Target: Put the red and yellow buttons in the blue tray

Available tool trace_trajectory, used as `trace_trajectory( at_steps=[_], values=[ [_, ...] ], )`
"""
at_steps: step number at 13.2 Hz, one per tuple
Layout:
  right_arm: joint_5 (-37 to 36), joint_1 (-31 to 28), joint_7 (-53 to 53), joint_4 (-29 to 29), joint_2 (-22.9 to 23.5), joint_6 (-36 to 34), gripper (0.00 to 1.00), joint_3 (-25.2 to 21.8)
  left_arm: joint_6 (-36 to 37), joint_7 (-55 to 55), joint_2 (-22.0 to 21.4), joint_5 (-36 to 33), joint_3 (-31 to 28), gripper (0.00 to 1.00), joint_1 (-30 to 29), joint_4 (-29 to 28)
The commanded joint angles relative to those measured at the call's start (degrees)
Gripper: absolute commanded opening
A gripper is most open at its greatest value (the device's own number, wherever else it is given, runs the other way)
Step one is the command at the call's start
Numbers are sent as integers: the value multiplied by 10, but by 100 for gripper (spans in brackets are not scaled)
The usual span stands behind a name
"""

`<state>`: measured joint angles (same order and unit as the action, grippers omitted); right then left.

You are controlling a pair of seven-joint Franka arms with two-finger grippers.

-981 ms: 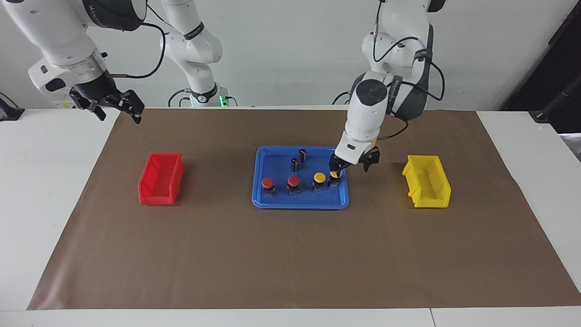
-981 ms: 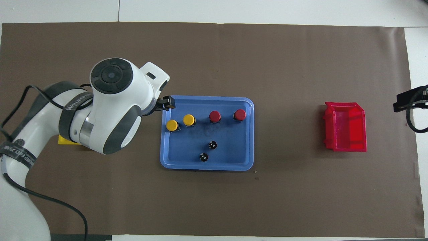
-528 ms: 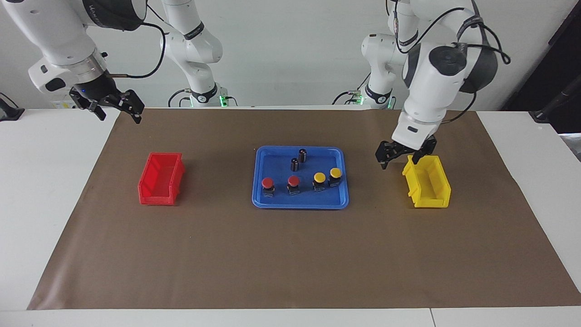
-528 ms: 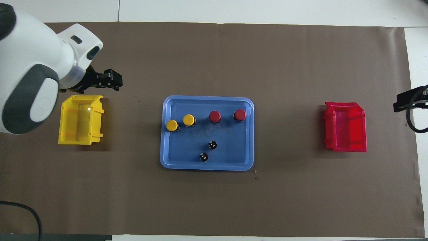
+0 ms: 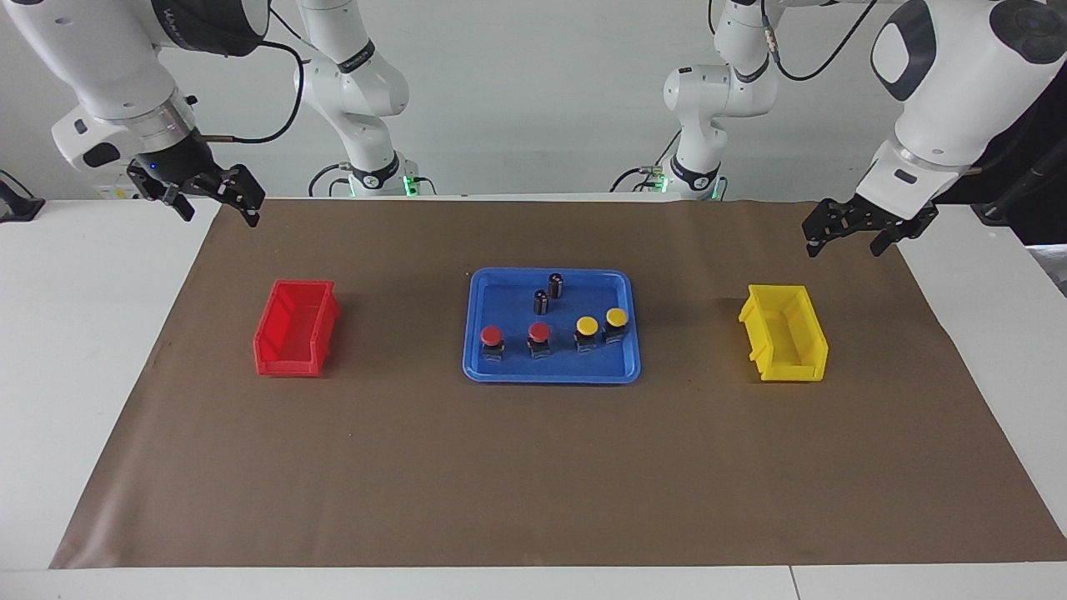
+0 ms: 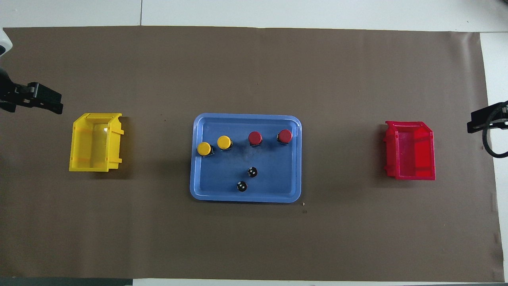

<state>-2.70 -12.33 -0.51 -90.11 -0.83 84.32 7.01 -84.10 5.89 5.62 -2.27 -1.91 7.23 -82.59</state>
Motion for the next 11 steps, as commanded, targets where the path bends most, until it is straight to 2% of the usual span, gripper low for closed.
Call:
trace_trajectory(
  at_steps=[1, 4, 11],
  values=[
    [3, -5, 15, -12, -11, 8, 100, 3, 24, 44, -3, 14, 2, 100, -5, 8],
    [3, -5, 15, -12, -11, 8, 100, 3, 25, 42, -8, 45, -1, 100, -7, 8],
    [3, -5, 15, -12, -11, 8, 100, 3, 32, 41, -16, 47, 0, 100, -3, 8]
  ],
)
